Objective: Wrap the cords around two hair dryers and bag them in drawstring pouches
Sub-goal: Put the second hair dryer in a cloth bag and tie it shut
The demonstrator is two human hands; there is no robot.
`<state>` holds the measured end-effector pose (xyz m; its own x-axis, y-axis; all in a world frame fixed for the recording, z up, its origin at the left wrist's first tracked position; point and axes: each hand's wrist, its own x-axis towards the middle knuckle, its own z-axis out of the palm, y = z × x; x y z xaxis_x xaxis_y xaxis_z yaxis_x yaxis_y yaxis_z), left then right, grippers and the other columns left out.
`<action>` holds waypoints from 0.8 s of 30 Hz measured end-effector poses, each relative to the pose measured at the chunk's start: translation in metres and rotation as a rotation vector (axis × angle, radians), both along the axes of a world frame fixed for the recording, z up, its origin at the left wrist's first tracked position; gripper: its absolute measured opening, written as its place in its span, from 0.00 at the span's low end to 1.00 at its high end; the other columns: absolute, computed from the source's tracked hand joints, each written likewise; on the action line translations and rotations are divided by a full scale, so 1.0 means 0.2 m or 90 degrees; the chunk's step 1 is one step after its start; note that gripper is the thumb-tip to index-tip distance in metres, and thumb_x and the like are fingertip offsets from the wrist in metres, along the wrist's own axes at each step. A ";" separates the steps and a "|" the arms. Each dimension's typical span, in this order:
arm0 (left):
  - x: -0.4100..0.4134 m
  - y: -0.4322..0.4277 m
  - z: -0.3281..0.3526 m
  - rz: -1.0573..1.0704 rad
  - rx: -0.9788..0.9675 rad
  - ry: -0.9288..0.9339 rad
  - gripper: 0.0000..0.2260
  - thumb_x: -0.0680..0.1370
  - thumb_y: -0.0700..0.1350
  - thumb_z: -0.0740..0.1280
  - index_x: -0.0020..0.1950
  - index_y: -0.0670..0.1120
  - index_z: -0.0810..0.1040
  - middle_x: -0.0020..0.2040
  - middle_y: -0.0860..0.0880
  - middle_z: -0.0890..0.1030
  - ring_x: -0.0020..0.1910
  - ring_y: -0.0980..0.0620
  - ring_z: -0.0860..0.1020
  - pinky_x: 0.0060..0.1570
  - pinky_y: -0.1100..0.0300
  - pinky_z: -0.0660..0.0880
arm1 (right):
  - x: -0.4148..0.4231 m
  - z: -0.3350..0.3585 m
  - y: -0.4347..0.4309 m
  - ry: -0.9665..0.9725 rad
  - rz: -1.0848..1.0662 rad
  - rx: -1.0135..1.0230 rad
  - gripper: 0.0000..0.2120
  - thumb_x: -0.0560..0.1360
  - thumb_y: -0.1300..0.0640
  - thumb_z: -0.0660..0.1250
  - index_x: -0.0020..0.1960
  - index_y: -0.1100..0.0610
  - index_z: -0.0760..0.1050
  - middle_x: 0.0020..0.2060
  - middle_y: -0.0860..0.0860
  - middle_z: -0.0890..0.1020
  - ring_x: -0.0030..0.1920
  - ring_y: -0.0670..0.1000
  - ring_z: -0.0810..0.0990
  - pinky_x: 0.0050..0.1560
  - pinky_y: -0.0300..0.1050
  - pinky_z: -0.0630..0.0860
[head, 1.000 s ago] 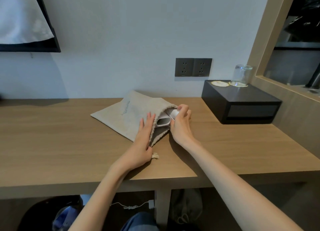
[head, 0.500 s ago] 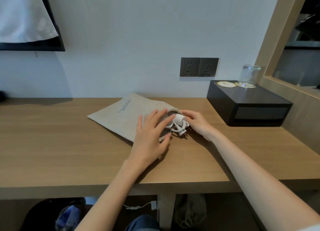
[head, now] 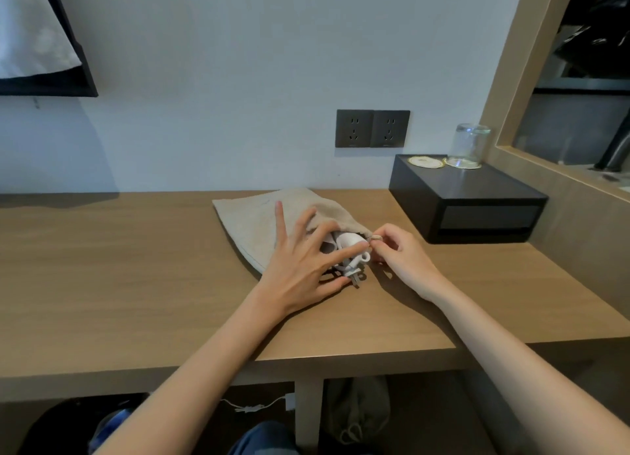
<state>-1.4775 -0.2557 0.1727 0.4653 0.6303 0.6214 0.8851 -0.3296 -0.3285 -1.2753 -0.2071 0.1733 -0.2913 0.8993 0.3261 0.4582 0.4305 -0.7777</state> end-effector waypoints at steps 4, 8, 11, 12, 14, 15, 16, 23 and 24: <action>0.04 0.00 -0.01 -0.058 0.020 0.008 0.22 0.74 0.59 0.65 0.68 0.60 0.71 0.64 0.45 0.66 0.66 0.40 0.64 0.69 0.31 0.44 | 0.05 -0.01 -0.03 -0.038 0.015 -0.042 0.07 0.81 0.57 0.59 0.47 0.59 0.72 0.43 0.58 0.78 0.44 0.57 0.76 0.43 0.45 0.71; 0.04 0.00 0.00 -0.073 -0.001 0.032 0.24 0.74 0.59 0.61 0.70 0.61 0.68 0.70 0.46 0.65 0.69 0.39 0.61 0.69 0.31 0.42 | 0.03 -0.01 -0.04 -0.023 0.040 -0.059 0.06 0.80 0.54 0.60 0.55 0.53 0.67 0.48 0.51 0.76 0.47 0.47 0.76 0.45 0.39 0.74; 0.05 0.00 0.00 -0.061 -0.020 0.022 0.23 0.73 0.63 0.61 0.68 0.64 0.70 0.70 0.49 0.69 0.71 0.40 0.62 0.68 0.29 0.43 | 0.02 -0.01 -0.03 0.039 0.075 -0.070 0.10 0.81 0.53 0.59 0.61 0.48 0.66 0.55 0.46 0.76 0.55 0.44 0.76 0.50 0.36 0.74; 0.05 0.00 0.00 -0.058 -0.024 0.011 0.23 0.73 0.65 0.62 0.67 0.64 0.71 0.69 0.50 0.70 0.71 0.40 0.62 0.68 0.29 0.43 | 0.02 -0.01 -0.02 0.043 0.073 -0.054 0.09 0.81 0.53 0.59 0.60 0.48 0.68 0.54 0.46 0.77 0.54 0.44 0.77 0.50 0.36 0.74; 0.06 0.01 0.00 -0.055 -0.032 -0.007 0.23 0.72 0.69 0.61 0.65 0.65 0.73 0.67 0.50 0.71 0.70 0.40 0.63 0.67 0.28 0.44 | 0.01 -0.03 -0.01 0.051 0.047 -0.025 0.06 0.81 0.55 0.60 0.56 0.50 0.72 0.52 0.48 0.79 0.52 0.46 0.79 0.49 0.39 0.75; 0.07 0.01 -0.01 -0.054 -0.030 -0.008 0.22 0.72 0.69 0.61 0.64 0.64 0.73 0.67 0.50 0.72 0.70 0.40 0.63 0.66 0.27 0.45 | 0.00 -0.04 -0.01 0.056 0.033 -0.018 0.05 0.80 0.56 0.60 0.55 0.51 0.72 0.50 0.49 0.80 0.51 0.48 0.79 0.49 0.41 0.76; 0.08 0.02 -0.02 -0.054 -0.024 -0.004 0.21 0.72 0.68 0.62 0.63 0.64 0.74 0.66 0.49 0.72 0.69 0.39 0.64 0.66 0.27 0.46 | 0.00 -0.05 -0.02 0.059 0.024 -0.016 0.04 0.80 0.57 0.60 0.53 0.52 0.73 0.49 0.49 0.80 0.50 0.48 0.80 0.49 0.42 0.77; 0.09 0.03 -0.02 -0.047 0.048 0.006 0.16 0.75 0.60 0.63 0.61 0.59 0.76 0.64 0.47 0.75 0.66 0.39 0.68 0.66 0.27 0.46 | 0.01 -0.04 -0.07 0.058 0.006 0.004 0.02 0.80 0.59 0.60 0.49 0.54 0.71 0.44 0.52 0.79 0.46 0.53 0.78 0.45 0.49 0.77; 0.08 0.03 -0.02 -0.039 0.049 -0.005 0.15 0.75 0.60 0.63 0.60 0.59 0.77 0.65 0.46 0.75 0.66 0.39 0.67 0.66 0.26 0.47 | 0.01 -0.05 -0.08 0.061 0.012 0.003 0.03 0.80 0.60 0.60 0.48 0.55 0.70 0.43 0.53 0.78 0.45 0.55 0.77 0.44 0.51 0.76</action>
<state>-1.4612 -0.2491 0.1680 0.4964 0.5508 0.6710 0.8668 -0.3567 -0.3485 -1.2737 -0.2231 0.1640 -0.2748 0.8928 0.3570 0.3737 0.4413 -0.8158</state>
